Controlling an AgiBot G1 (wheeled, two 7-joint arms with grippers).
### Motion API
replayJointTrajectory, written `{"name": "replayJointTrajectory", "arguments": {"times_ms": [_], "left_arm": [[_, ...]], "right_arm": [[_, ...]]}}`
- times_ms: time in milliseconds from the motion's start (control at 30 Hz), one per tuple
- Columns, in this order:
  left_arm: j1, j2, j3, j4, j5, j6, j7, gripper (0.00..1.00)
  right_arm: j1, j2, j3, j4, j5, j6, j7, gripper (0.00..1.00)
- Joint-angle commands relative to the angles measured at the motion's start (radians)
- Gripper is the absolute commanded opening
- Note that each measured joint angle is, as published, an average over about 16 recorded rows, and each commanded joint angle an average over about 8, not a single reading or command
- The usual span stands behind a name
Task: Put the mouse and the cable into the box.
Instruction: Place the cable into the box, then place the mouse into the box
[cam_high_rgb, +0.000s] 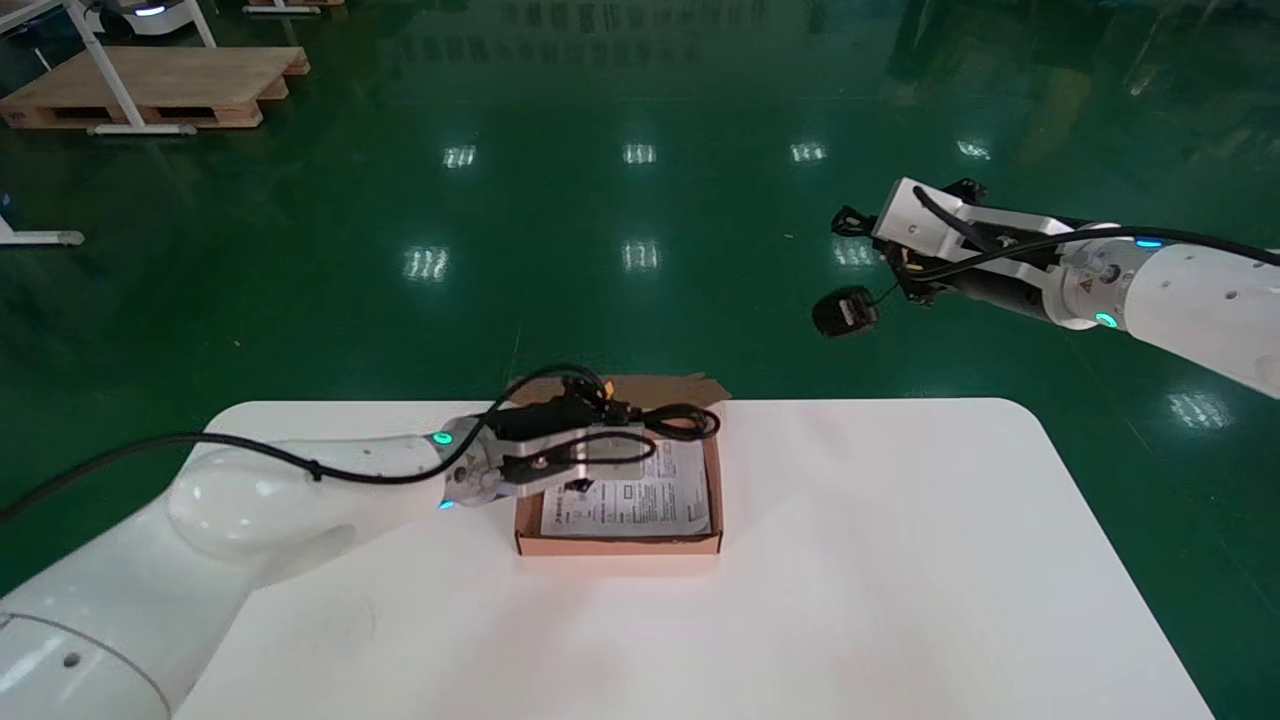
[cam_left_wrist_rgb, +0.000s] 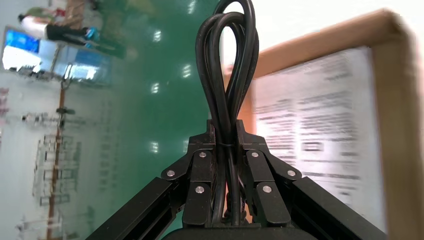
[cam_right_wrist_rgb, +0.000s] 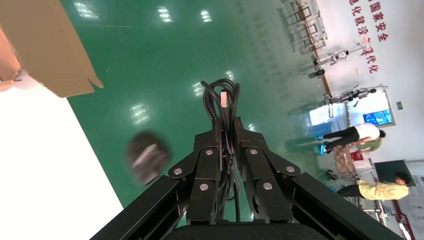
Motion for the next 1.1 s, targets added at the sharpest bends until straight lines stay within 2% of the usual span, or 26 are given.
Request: {"name": "replayJointTrajectory", "arguments": {"times_ms": [33,167,200,433,467,1100], "left_arm": [[0.024,0.004,0.032,-0.017,-0.030,-0.033,0.013,0.00],[0.022,0.003,0.127,-0.024,-0.043,-0.082,0.040,0.00],[0.020,0.002,0.147,-0.021,-0.047,-0.094,0.042,0.04],[0.011,0.005,0.226,0.002,-0.071,-0.144,0.042,0.91],[0.011,0.006,0.230,0.003,-0.072,-0.147,0.042,1.00],[0.009,0.000,0.217,-0.001,-0.069,-0.137,0.041,1.00]], "right_arm": [[0.000,0.000,0.000,0.000,0.000,0.000,0.000,0.00],[0.000,0.000,0.000,0.000,0.000,0.000,0.000,0.00],[0.000,0.000,0.000,0.000,0.000,0.000,0.000,0.00],[0.000,0.000,0.000,0.000,0.000,0.000,0.000,0.00],[0.000,0.000,0.000,0.000,0.000,0.000,-0.001,0.00],[0.000,0.000,0.000,0.000,0.000,0.000,0.000,0.00]]}}
